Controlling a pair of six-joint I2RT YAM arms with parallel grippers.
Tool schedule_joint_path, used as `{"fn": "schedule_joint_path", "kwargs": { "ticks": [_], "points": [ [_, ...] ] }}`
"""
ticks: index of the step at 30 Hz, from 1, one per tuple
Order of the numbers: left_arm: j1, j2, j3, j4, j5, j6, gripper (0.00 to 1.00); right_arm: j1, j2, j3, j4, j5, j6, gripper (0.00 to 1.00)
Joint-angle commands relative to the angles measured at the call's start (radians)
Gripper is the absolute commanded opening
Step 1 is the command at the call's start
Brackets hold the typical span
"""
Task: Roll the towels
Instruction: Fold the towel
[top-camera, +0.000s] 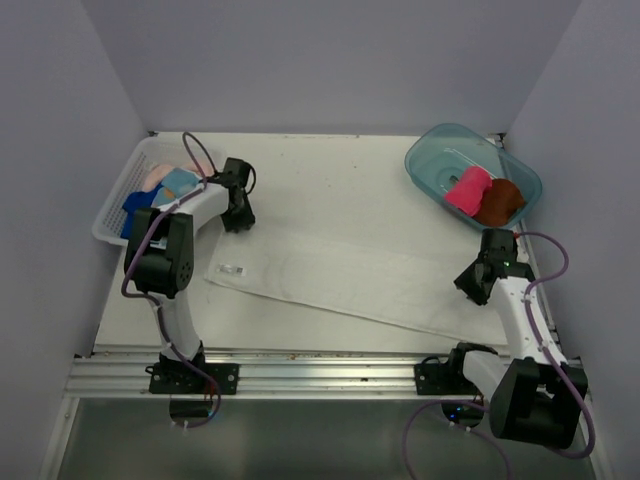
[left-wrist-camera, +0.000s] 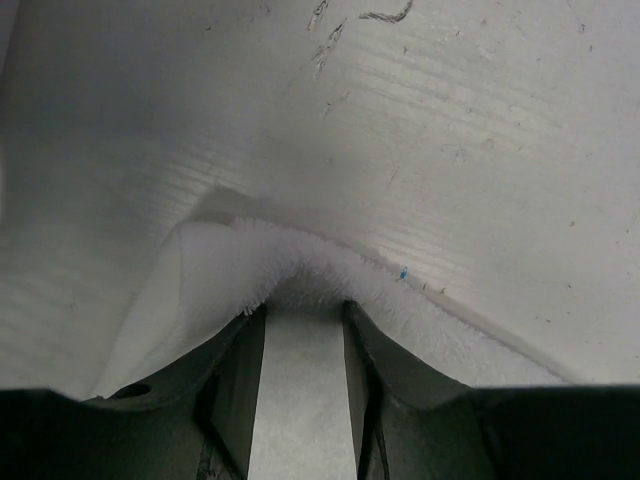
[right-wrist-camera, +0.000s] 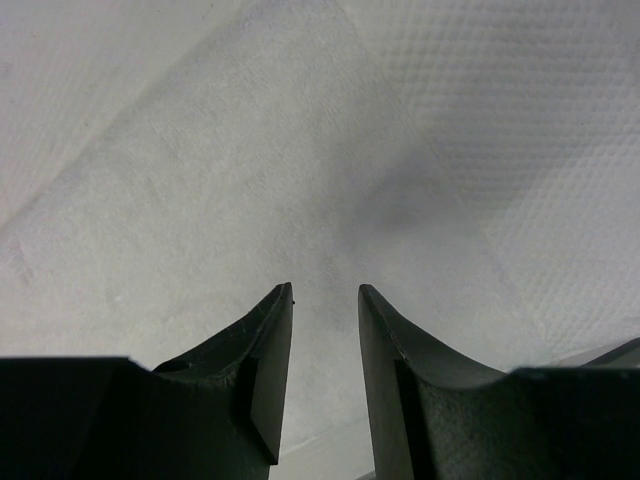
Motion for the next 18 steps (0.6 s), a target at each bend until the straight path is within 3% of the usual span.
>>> {"fn": "schedule_joint_path", "kwargs": {
  "ticks": [1, 5, 10, 18],
  "points": [
    [0.002, -0.081, 0.022, -0.005, -0.059, 0.009, 0.41, -0.003, -0.048, 0.027, -0.017, -0.024, -0.019, 0.38],
    [0.002, -0.109, 0.013, 0.043, -0.099, 0.061, 0.44, -0.003, -0.032, 0.038, -0.017, -0.007, -0.019, 0.38],
    [0.017, 0.011, 0.079, 0.004, -0.054, 0.08, 0.42, -0.003, -0.017, 0.038, -0.009, -0.01, -0.018, 0.37],
    [0.019, 0.062, 0.087, 0.007, -0.05, 0.065, 0.4, -0.003, -0.035, 0.025, -0.026, -0.007, -0.019, 0.37]
  ]
}}
